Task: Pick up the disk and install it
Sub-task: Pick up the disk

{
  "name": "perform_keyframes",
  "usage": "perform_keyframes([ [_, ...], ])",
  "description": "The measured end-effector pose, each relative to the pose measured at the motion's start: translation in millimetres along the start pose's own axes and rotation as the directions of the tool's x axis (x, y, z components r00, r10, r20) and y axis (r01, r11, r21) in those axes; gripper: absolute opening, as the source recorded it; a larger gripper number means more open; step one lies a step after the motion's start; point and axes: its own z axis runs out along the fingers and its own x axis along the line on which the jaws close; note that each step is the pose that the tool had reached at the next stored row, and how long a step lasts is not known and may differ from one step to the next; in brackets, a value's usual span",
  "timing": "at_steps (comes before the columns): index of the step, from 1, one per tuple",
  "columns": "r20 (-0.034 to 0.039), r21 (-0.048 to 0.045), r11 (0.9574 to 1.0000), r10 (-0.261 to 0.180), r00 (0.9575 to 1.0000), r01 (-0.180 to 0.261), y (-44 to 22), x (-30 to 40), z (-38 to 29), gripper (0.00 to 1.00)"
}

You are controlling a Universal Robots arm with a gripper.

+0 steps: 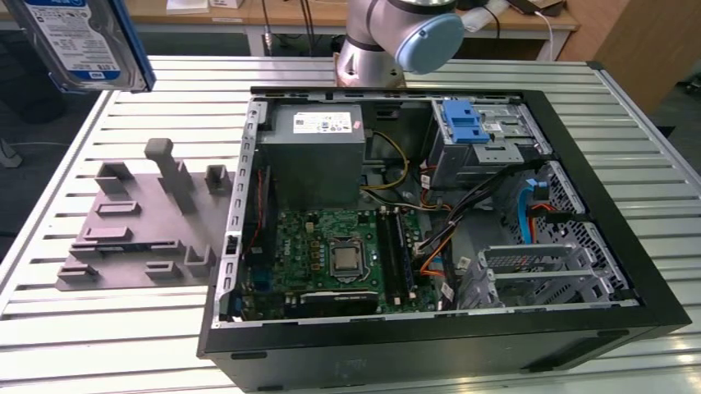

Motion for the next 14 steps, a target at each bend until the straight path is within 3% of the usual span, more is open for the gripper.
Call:
perform_keyframes([
  [14, 0.0, 0.0, 1.0, 0.0, 1.0, 0.0, -11.8, -0.2, -0.2, 0.37],
])
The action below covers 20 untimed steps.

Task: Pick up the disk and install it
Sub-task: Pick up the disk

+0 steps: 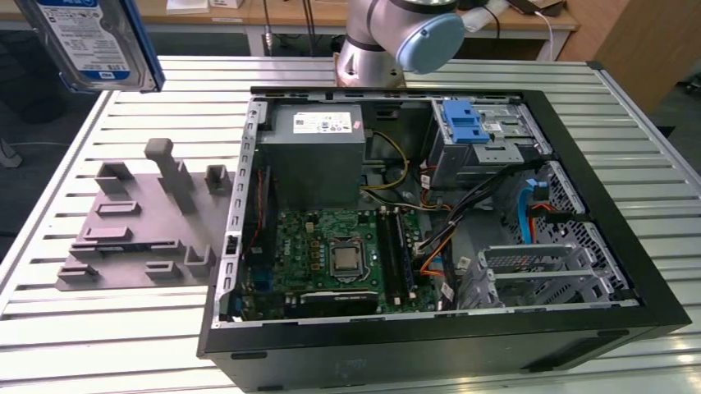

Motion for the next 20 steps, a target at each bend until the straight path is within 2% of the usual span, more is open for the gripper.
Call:
perform_keyframes([
  [20, 0.0, -0.0001, 1.0, 0.0, 1.0, 0.0, -18.6, -0.3, -0.3, 0.37],
])
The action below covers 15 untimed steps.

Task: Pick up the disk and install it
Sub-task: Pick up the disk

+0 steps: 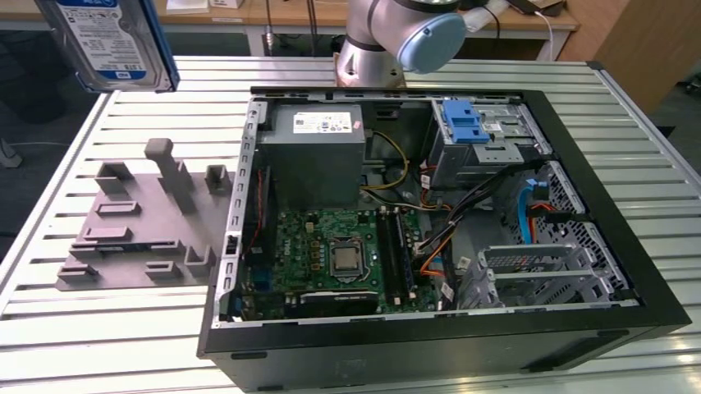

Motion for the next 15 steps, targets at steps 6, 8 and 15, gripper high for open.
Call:
perform_keyframes([
  [6, 0.0, 0.0, 1.0, 0.0, 1.0, 0.0, -4.1, -0.1, -0.1, 0.37],
  [8, 0.0, 0.0001, 1.0, 0.0, 1.0, 0.0, -4.2, 0.0, 0.0, 0.37],
  [15, -0.0004, 0.0, 1.0, 0.0, 1.0, 0.0, -4.4, 4.6, -0.1, 0.37],
])
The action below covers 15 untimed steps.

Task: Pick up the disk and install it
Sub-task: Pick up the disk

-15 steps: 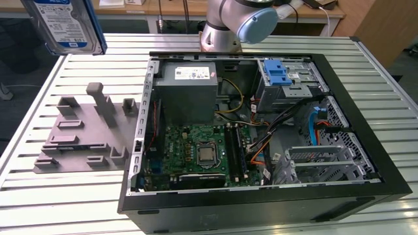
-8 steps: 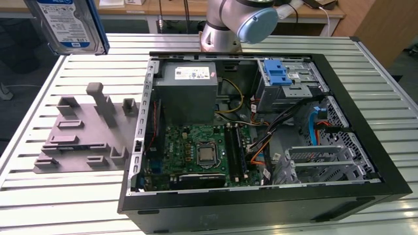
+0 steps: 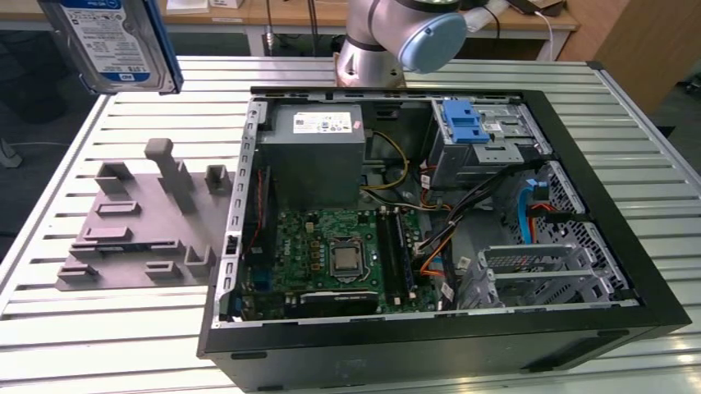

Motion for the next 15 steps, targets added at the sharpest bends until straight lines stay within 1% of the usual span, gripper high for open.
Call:
perform_keyframes([
  [6, 0.0001, 0.0, 1.0, 0.0, 1.0, 0.0, -0.9, 1.6, 0.0, 0.37],
  [15, 0.0, -0.0001, 1.0, 0.0, 1.0, 0.0, -8.9, 1.6, -0.2, 0.37],
])
